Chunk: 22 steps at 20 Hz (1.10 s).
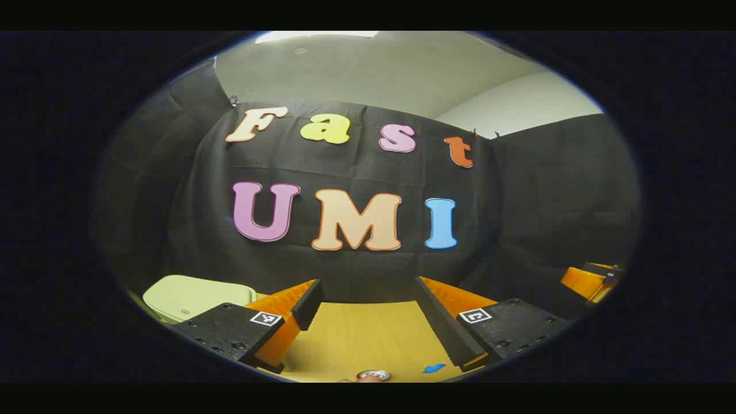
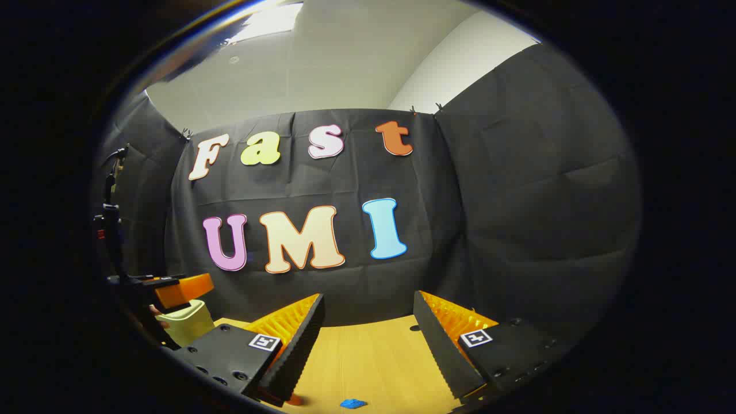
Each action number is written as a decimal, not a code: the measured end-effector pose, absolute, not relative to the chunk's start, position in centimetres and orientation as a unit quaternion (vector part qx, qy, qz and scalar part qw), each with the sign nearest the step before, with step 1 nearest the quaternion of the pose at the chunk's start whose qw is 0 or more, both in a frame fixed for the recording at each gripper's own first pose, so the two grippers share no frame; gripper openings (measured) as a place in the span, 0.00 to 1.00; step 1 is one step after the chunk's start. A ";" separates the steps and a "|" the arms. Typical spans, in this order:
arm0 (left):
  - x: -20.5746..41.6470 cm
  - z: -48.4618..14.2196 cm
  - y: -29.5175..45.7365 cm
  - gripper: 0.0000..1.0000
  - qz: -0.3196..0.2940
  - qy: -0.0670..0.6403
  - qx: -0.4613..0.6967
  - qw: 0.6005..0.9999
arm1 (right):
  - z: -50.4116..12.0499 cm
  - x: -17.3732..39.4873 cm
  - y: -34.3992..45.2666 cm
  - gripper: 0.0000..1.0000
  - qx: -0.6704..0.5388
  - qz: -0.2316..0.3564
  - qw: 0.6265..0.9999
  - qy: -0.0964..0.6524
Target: Press the lid of the desktop garbage bin to open it, pick up the crumpled paper on the desktop and throw it into the bin, then pick up the pop can on the desktop and drop it into the bin, and finally close the garbage bin lid.
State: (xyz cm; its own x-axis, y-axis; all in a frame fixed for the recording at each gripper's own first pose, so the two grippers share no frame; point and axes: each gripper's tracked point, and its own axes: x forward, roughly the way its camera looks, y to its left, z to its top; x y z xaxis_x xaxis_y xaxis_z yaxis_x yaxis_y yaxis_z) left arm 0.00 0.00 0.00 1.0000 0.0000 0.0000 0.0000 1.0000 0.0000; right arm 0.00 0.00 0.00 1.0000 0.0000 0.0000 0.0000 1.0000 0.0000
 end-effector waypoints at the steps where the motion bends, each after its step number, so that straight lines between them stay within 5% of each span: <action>1: -0.3 0.0 0.3 0.98 0.010 0.002 0.009 1.000 | 0.2 0.4 -0.2 0.97 -0.002 0.010 1.000 0.001; 10: -1.6 1.5 0.6 0.92 0.058 -0.007 0.057 0.997 | 1.9 3.4 -0.3 0.97 0.001 0.070 0.997 -0.012; 19: -4.7 1.2 3.0 0.99 0.116 -0.011 0.072 0.991 | 1.6 3.7 3.9 0.97 0.011 0.131 0.991 -0.001; 20: -4.8 1.4 3.4 0.95 0.122 -0.014 0.077 0.989 | 1.6 3.7 4.2 0.97 0.009 0.134 0.991 0.000; 22: -5.3 1.7 4.2 0.73 0.133 -0.017 0.081 0.988 | 1.5 3.5 4.5 1.00 0.009 0.138 0.990 0.003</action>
State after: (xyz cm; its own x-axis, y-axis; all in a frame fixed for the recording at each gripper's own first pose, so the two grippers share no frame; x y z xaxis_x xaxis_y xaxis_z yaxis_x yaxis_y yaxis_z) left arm -5.34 4.20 1.69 0.9639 0.2604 0.0560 -0.2661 0.9514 0.1552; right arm 3.54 4.52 1.54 0.9617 0.2742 -0.0038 -0.2741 0.9615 0.0181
